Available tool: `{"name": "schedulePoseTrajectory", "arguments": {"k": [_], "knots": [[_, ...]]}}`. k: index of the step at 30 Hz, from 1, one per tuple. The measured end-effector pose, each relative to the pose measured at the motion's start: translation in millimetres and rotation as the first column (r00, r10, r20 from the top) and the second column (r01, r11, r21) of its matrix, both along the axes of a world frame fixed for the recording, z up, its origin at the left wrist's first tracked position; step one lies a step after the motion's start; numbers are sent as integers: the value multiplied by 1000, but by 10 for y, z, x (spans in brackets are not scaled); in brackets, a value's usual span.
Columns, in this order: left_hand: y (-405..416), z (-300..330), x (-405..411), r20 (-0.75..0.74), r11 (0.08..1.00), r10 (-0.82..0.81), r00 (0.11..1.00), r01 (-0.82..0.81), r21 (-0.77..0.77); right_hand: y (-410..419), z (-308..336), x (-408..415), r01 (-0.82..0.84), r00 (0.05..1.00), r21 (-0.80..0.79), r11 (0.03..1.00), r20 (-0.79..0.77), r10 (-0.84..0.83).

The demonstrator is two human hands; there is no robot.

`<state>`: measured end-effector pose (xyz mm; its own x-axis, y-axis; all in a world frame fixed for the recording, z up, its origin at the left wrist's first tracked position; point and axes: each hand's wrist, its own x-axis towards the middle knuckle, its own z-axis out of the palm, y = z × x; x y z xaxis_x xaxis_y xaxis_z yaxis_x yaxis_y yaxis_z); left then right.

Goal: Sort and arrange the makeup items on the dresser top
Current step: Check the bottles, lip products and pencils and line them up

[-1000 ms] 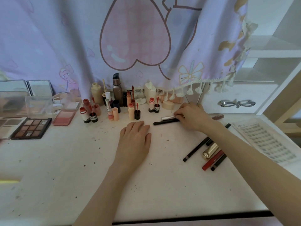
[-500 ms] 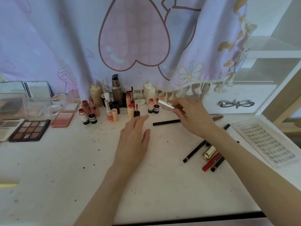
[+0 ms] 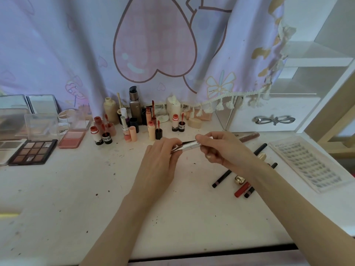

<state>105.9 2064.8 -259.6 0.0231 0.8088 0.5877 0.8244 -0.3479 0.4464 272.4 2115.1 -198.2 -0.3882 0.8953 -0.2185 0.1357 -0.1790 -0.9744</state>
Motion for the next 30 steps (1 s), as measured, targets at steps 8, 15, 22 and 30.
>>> {"name": "schedulePoseTrajectory", "arguments": {"k": [8,15,22,30], "knots": [[-41,72,17,-104,996,74,992,-79,-48,-116,-138,-241,102,995,164,981,-35,-97],[-55,78,16,130,966,32,991,3,-258,-96,-85,-132,-104,985,396,912,165,40],[-63,75,13,132,958,2,991,36,-286,-78,-111,-42,-81,942,268,960,336,-14],[-60,91,19,56,961,38,998,-21,-277,-39,-87,33,-128,969,254,959,240,65]]}}
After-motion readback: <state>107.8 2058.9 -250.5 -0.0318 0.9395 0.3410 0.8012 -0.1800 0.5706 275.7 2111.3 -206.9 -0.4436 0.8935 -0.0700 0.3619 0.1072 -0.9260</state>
